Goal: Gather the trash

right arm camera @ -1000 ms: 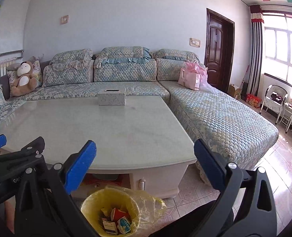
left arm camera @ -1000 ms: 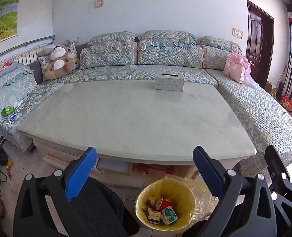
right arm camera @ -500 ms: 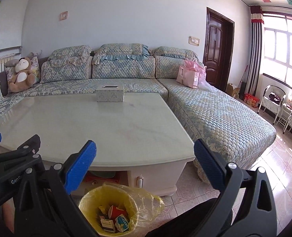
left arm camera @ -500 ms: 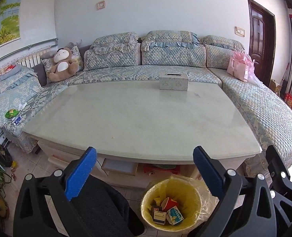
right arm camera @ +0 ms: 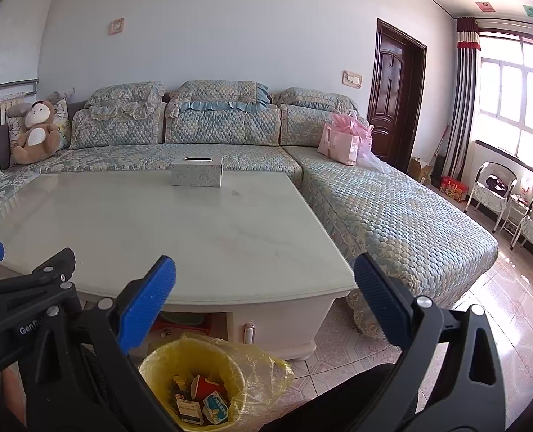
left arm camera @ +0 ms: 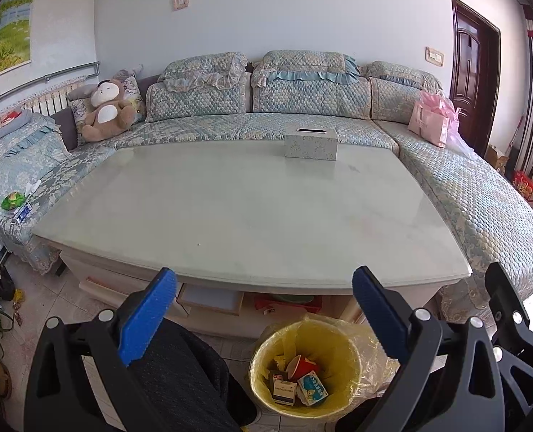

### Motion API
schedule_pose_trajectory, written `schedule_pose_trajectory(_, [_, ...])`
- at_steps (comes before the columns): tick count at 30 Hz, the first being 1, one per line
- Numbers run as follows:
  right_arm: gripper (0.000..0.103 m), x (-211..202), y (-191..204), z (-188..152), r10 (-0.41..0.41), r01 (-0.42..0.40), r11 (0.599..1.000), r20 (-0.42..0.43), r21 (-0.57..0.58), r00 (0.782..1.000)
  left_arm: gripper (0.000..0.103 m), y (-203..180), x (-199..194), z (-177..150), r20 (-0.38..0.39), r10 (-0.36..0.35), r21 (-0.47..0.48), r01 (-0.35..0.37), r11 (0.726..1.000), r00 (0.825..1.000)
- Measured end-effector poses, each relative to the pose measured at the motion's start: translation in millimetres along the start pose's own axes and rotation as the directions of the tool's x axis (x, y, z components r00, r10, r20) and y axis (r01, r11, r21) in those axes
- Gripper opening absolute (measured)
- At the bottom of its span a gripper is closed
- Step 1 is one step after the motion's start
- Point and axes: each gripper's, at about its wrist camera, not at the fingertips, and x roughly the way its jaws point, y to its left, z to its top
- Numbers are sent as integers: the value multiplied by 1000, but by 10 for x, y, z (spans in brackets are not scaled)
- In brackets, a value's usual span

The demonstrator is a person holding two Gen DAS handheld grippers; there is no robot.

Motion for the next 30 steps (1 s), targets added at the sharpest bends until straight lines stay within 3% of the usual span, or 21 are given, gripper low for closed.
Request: schedule_pose_trajectory(30, [97,11,35,23,-9,9,1000,6,-17,1000,96,30,46,-21,-6,9,-13,-9,1000,1000])
